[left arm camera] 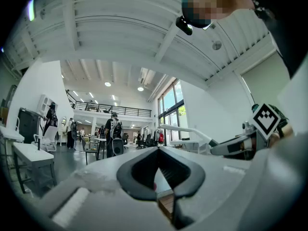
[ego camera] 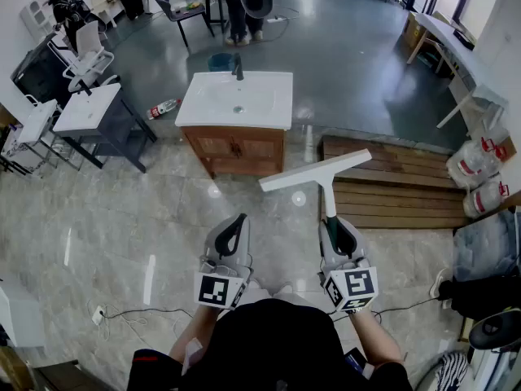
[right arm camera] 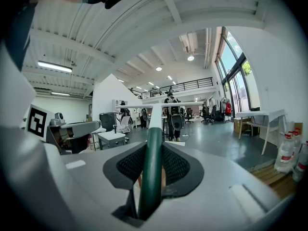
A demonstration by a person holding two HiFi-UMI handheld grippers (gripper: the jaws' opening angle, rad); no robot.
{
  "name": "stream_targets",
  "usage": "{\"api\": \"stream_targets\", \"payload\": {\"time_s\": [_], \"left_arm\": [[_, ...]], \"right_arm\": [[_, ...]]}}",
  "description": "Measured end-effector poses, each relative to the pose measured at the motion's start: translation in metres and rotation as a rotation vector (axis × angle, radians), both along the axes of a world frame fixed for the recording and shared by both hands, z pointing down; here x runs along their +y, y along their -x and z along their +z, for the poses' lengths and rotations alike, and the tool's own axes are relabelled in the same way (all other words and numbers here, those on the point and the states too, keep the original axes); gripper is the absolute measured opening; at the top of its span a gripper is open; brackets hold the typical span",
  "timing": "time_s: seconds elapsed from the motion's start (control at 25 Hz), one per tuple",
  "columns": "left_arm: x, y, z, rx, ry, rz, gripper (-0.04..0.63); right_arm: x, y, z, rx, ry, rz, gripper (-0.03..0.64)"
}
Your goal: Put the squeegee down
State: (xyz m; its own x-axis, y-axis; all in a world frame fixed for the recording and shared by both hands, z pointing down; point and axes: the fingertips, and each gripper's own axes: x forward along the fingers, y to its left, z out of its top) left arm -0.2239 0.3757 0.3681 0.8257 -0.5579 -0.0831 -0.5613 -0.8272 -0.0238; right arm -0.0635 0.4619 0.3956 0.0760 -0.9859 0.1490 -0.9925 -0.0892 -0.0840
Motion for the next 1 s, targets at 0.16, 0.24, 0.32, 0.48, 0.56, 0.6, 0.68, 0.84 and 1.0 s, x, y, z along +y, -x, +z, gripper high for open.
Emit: {"api": "stream_targets", "payload": {"time_s": [0.16, 0.24, 0.32, 0.48, 0.56, 0.6, 0.68, 0.84, 1.0], "left_arm": [[-0.002, 0.01, 0.002, 0.002, 0.018, -0.007, 0.002], [-0.004, 0.018, 0.001, 0.004, 0.018, -0.011, 0.002], [-0.007, 0.026, 0.002, 0.01, 0.022, -0.021, 0.002], [-0.012, 0.039, 0.003, 0.022, 0.041, -0.033, 0.002], [-0.014, 0.044, 0.003, 0.027, 0.041, -0.035, 0.002], [-0.016, 0.048, 0.003, 0.028, 0.041, -0.037, 0.002], [-0.02, 0.054, 0.006, 0.024, 0.052, -0.043, 0.002], [-0.026, 0.065, 0.011, 0.041, 0.046, -0.043, 0.002], [-0.034, 0.071, 0.013, 0.048, 0.069, -0.038, 0.002]], "right_arm": [[-0.003, 0.003, -0.002, -0.015, 0.003, 0.004, 0.097], [-0.009, 0.01, -0.002, -0.012, 0.004, 0.0, 0.097], [-0.016, 0.018, 0.0, -0.014, 0.011, -0.007, 0.095], [-0.029, 0.036, 0.004, -0.005, 0.027, -0.026, 0.095], [-0.034, 0.043, 0.004, -0.001, 0.032, -0.031, 0.095], [-0.037, 0.047, 0.004, 0.0, 0.034, -0.035, 0.095], [-0.043, 0.055, 0.006, 0.001, 0.04, -0.042, 0.097], [-0.048, 0.069, 0.008, 0.001, 0.045, -0.046, 0.097], [-0.054, 0.078, 0.007, -0.017, 0.016, -0.049, 0.097]]}}
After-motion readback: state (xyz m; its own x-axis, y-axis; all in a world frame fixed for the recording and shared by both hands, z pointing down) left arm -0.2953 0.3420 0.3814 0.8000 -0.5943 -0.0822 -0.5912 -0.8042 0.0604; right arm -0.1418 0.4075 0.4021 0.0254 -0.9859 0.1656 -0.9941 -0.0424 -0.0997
